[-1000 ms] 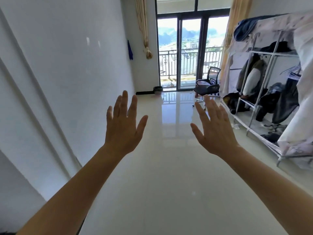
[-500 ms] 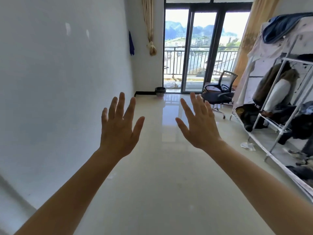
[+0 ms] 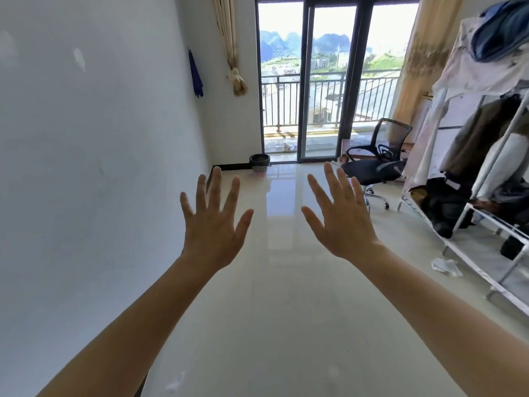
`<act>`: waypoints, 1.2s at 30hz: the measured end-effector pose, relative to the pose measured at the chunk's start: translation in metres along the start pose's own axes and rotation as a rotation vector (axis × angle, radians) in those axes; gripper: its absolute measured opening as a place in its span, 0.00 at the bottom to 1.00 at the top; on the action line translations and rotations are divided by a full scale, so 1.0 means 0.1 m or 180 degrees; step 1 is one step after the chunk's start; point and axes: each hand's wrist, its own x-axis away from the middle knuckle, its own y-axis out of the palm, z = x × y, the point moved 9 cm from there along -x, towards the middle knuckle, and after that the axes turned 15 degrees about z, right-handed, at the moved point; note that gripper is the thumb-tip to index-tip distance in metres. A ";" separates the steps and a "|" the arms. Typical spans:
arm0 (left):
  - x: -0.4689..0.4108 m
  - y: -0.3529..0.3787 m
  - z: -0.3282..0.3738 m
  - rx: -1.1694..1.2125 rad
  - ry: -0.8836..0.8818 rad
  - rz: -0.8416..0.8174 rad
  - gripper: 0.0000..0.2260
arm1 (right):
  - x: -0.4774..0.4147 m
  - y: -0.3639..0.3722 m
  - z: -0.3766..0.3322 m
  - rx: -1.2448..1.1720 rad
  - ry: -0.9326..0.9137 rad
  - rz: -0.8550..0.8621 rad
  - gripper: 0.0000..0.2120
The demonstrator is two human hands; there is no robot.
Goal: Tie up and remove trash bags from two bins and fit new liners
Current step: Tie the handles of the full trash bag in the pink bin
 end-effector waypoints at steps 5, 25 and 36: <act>-1.03 1.53 -0.08 0.0023 0.0053 -0.0125 0.32 | -0.66 1.60 0.43 -0.0046 0.0139 -0.0100 0.32; -5.16 5.97 -2.01 0.0175 0.0526 -0.0295 0.29 | -4.81 6.73 0.85 0.0062 -0.0327 -0.0547 0.32; -7.65 8.24 -2.44 0.0499 0.0501 -0.0132 0.28 | -6.73 8.91 1.81 -0.0040 0.0216 -0.0244 0.31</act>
